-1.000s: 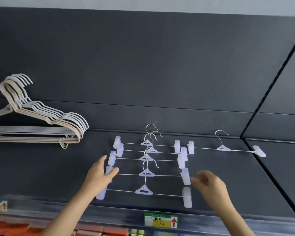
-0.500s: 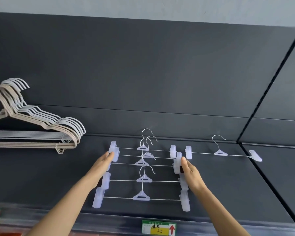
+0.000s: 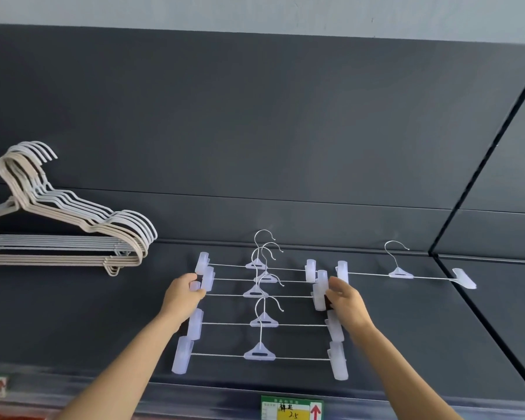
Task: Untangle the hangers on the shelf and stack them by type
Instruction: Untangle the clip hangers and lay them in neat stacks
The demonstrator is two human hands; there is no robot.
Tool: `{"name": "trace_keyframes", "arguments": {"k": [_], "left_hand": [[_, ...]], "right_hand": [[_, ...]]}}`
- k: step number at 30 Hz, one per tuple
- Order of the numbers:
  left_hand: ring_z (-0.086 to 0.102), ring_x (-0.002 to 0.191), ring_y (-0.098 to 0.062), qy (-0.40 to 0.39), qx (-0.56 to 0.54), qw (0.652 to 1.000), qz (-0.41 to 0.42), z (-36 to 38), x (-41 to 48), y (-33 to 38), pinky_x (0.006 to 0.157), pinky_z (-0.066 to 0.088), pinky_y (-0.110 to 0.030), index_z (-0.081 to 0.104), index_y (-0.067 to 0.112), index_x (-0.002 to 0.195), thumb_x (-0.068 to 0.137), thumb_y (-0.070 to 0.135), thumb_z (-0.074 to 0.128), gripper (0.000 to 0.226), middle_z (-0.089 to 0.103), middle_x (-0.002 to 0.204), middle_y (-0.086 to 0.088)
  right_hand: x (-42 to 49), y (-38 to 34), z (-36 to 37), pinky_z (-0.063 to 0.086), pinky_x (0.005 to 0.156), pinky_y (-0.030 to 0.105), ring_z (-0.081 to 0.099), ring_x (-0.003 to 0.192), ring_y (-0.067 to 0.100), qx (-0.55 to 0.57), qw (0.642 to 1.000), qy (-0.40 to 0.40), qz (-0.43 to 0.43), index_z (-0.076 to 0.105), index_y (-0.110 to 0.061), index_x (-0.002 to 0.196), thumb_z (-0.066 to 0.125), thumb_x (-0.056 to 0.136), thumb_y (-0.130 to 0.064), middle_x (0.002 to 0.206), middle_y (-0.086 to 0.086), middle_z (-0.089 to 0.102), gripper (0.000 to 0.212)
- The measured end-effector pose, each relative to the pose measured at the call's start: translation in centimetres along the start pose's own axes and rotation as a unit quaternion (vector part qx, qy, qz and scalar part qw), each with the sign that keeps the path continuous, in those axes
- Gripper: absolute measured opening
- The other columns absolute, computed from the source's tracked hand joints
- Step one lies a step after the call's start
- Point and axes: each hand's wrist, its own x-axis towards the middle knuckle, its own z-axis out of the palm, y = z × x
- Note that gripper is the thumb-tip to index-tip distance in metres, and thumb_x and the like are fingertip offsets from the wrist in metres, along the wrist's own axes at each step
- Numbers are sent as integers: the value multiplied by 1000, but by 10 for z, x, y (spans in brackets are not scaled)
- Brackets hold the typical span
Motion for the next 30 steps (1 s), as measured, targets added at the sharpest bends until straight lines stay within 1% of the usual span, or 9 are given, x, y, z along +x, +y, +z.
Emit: {"name": "trace_keyframes", "arguments": {"k": [6,8,11,15,19,23,25,27,30], "left_hand": [[55,82,-20,13,41,999,31,-4,6,-7,57,41,-19,57,14,85,82,-7,49,23,62,96,-10],[56,84,-21,14,47,998,41,-5,6,-8,58,41,-19,59,12,87,82,-8,48,23,63,95,-10],[58,87,-23,24,58,997,52,-6,5,-10,67,43,-24,63,6,95,81,-7,51,22,65,95,-10],[57,83,-21,33,67,996,55,-7,3,-11,66,42,-24,64,3,90,80,-6,55,17,62,87,-4],[57,80,-23,36,66,996,49,-10,4,-12,57,42,-20,63,7,81,78,-7,54,17,62,80,-3],[57,82,-22,34,71,995,54,-9,3,-12,59,43,-22,64,5,85,80,-8,53,18,62,83,-4],[57,83,-22,37,71,995,56,-9,2,-12,64,43,-24,66,2,91,79,-8,53,20,62,85,-4],[57,84,-21,39,73,995,56,-9,2,-12,69,43,-26,66,1,94,80,-8,54,20,62,86,-4],[57,85,-20,41,74,995,56,-10,2,-13,71,43,-26,66,2,95,80,-6,55,20,63,89,-4]], "right_hand": [[7,5,-2,37,72,32,43,73,21,41,999,24,23,62,-1,91,35,89,0,76,14,53,28],[7,4,-2,39,73,33,43,75,19,46,998,32,20,65,-6,85,36,90,1,76,19,52,30],[6,3,-2,46,83,33,52,80,18,49,998,28,16,68,-12,96,35,91,3,84,3,63,37],[7,4,0,41,67,23,47,69,16,18,999,31,5,66,-19,91,35,91,2,76,3,59,37],[9,6,1,35,59,27,42,67,20,-13,999,49,6,63,-4,81,50,86,-4,71,20,58,14],[19,-1,-1,32,56,21,42,70,19,-25,998,50,29,50,-21,71,56,86,-9,67,-2,49,20],[23,-6,-2,30,55,22,40,63,17,-50,997,40,49,57,-10,79,57,85,-8,65,-1,47,7],[26,-8,-3,28,51,24,37,62,19,-84,994,25,57,62,4,82,57,83,-8,63,4,47,14],[26,-11,-2,34,54,26,43,65,20,-106,993,13,55,64,3,85,60,82,-12,61,1,54,16]]}}
